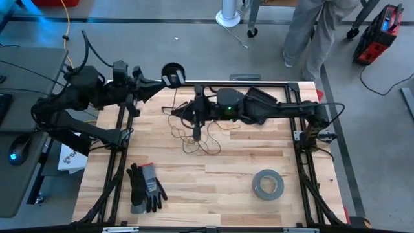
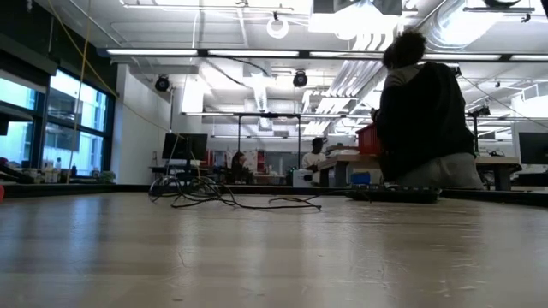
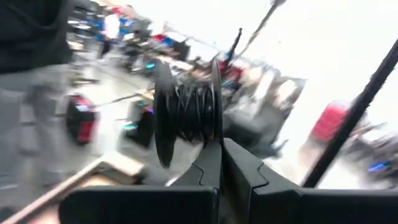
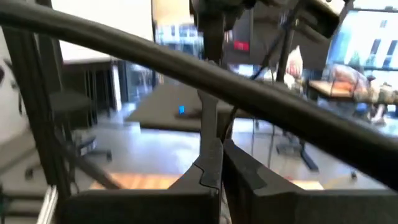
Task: Coil cords
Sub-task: Coil the black wire on the black spool
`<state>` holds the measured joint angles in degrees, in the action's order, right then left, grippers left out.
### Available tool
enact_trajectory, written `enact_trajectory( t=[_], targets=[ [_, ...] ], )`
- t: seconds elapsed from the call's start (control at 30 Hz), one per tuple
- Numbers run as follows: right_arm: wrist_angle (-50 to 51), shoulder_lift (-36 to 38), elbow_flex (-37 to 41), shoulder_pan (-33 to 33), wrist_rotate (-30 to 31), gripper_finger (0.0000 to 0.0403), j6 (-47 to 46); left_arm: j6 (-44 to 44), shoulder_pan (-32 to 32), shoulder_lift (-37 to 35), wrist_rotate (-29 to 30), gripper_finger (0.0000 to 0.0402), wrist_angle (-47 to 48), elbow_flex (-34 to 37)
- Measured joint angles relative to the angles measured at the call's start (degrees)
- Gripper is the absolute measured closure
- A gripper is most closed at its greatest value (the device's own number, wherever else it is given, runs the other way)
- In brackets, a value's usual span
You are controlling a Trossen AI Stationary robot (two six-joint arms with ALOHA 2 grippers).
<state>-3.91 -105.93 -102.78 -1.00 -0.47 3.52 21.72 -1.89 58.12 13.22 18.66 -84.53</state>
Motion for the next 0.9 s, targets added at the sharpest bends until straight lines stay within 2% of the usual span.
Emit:
enact_trajectory(
  t=[0.17, 0.53, 0.63, 0.9],
  targets=[
    [-9.46, -1.77, 0.00, -0.18, 0.93, 0.0402, -0.33, 12.24, 0.00, 1.61, -4.74, 0.0401, -5.92, 0.00],
    [-18.22, -1.81, 0.00, 0.59, 2.61, 0.0403, -0.52, 34.06, -0.04, 3.86, -11.72, 0.0401, -6.43, -0.01],
    [-18.21, -1.88, 0.00, 0.77, 4.64, 0.0403, 0.42, 38.17, -0.04, 3.88, -14.08, 0.0401, -6.59, -0.01],
    [-21.20, -1.88, 0.00, 1.94, 4.63, 0.0403, 1.54, 45.54, -0.07, 3.26, -19.47, 0.0401, -6.15, 0.00]
  ],
)
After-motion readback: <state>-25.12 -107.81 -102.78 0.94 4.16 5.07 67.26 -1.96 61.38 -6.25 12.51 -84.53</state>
